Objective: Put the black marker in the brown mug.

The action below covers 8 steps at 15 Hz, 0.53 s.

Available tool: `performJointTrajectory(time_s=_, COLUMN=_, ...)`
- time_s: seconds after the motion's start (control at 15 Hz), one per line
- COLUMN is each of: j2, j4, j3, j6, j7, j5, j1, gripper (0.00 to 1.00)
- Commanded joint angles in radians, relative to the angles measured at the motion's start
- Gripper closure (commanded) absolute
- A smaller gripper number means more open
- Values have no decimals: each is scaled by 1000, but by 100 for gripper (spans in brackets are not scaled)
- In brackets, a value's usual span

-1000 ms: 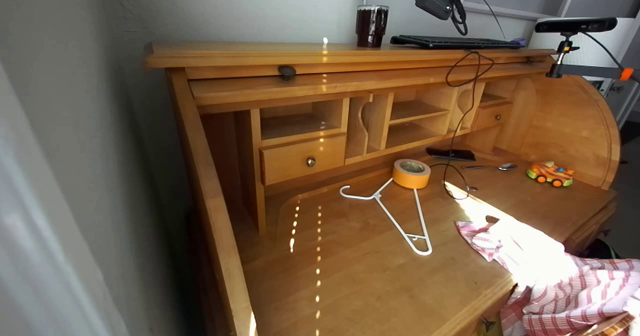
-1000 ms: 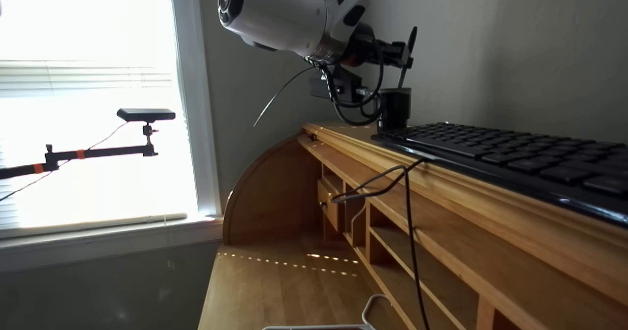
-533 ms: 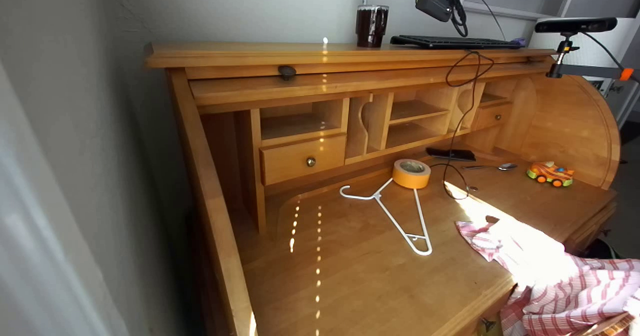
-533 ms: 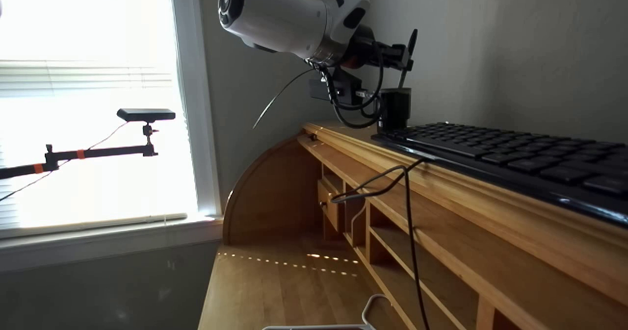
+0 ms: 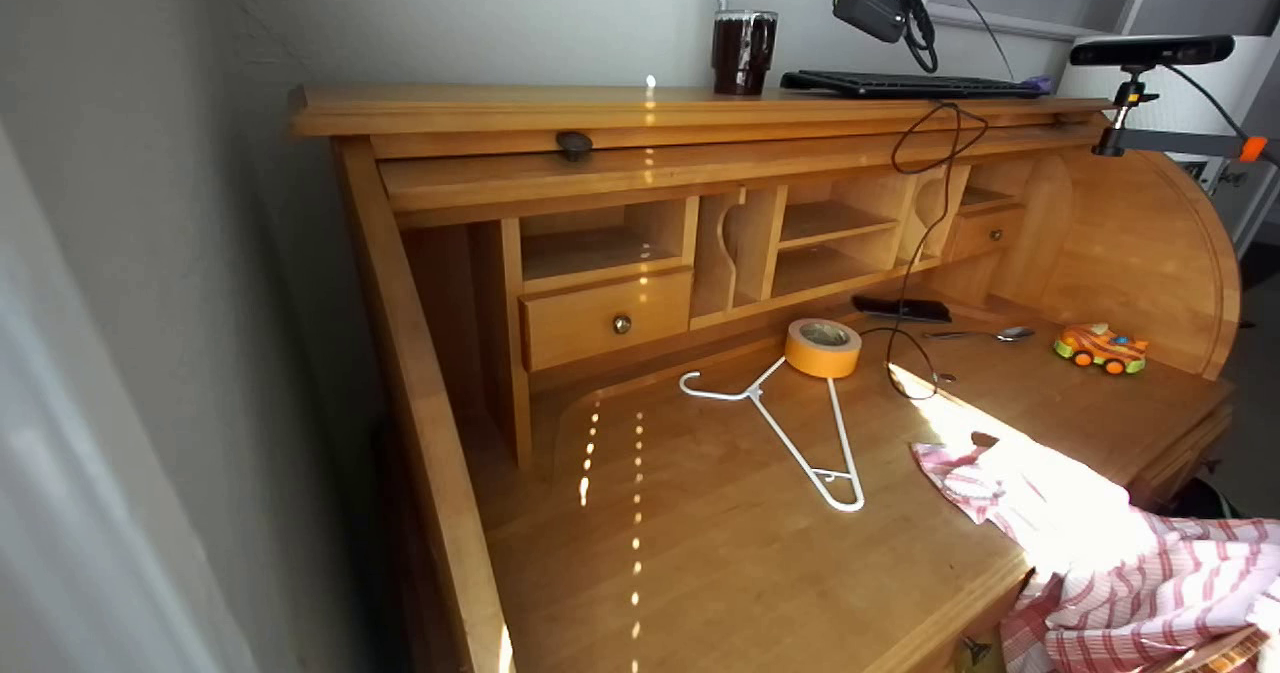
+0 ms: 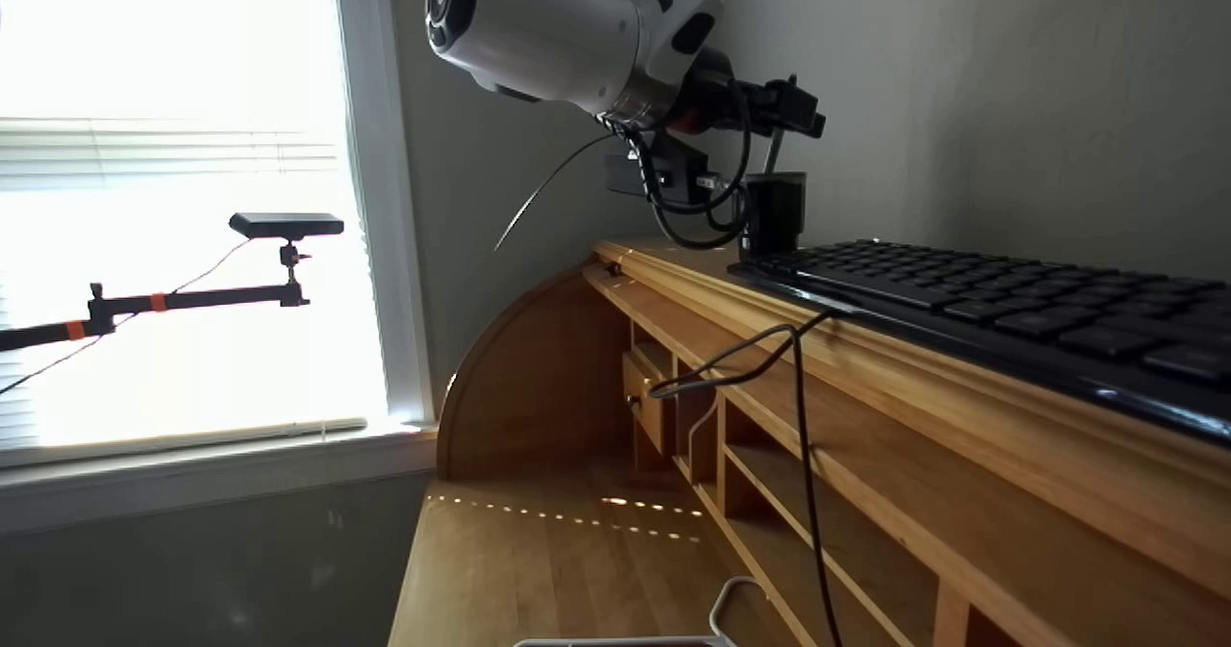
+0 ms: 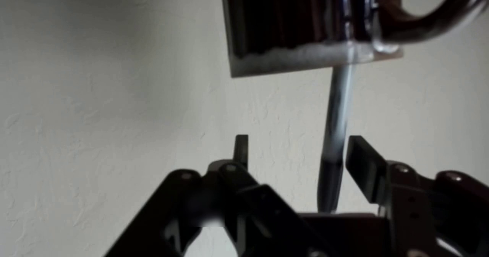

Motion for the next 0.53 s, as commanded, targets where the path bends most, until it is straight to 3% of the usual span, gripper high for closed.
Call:
performJointTrajectory(time_s=0.0, j2=-46, j4=-48, j3=3, j6=21, j7=-23, j5=-21, j1=14, gripper=1)
performJointTrajectory(time_s=0.47, j2=-92, j4=-96, j3=15, j6=50, j7=-16, j5=-63, j1=25, gripper=0)
